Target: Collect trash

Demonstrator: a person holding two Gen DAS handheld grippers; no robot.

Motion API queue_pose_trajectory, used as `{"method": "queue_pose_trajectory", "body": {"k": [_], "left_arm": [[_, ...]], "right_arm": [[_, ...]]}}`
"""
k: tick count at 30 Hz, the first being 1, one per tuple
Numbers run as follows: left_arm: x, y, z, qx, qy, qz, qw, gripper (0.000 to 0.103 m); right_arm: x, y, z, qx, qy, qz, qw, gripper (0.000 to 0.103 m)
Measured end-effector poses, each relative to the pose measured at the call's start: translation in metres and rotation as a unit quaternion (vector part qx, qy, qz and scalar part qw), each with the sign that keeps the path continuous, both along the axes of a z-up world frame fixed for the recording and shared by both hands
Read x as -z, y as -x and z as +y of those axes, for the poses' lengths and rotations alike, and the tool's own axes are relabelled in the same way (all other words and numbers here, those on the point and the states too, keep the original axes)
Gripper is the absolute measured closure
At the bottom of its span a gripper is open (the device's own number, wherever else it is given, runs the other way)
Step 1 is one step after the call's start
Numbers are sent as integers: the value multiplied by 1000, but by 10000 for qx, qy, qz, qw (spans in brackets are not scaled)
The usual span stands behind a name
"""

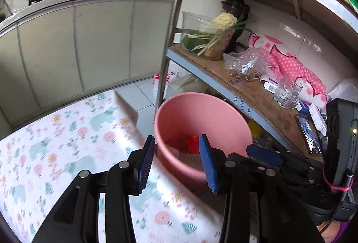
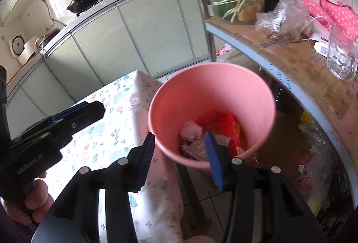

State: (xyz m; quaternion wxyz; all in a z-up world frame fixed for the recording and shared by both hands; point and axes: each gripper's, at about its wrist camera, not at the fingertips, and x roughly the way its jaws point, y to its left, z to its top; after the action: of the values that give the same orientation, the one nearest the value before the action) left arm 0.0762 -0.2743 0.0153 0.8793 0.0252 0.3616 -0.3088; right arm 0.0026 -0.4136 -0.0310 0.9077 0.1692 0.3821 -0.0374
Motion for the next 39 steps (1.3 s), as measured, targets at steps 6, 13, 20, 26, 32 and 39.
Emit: {"method": "queue_pose_trajectory", "body": {"k": [6, 13, 20, 26, 32, 39], "left_arm": [[-6, 15, 24, -180, 76, -5, 9998, 63], [-9, 28, 38, -210, 152, 21, 9997, 61], [-13, 38, 44, -161, 193, -51, 9997, 59], [-13, 43, 46, -143, 184, -21, 9997, 59], [-14, 46, 47, -144, 185, -39, 9997, 59], [-13, 47, 48, -152, 127, -70, 9998, 59]], "right_arm": [[-5, 11, 25, -143, 250, -80, 9996, 53], [-16, 22, 47, -239, 597, -189, 9978, 52], [-22, 31, 57, -199, 786, -274, 9963, 52], [-24, 34, 58, -144, 816, -241, 9963, 52], [-24, 36, 60, -134, 842, -230, 9961, 52], [-24, 37, 59, -52, 825, -213, 9964, 52]]}}
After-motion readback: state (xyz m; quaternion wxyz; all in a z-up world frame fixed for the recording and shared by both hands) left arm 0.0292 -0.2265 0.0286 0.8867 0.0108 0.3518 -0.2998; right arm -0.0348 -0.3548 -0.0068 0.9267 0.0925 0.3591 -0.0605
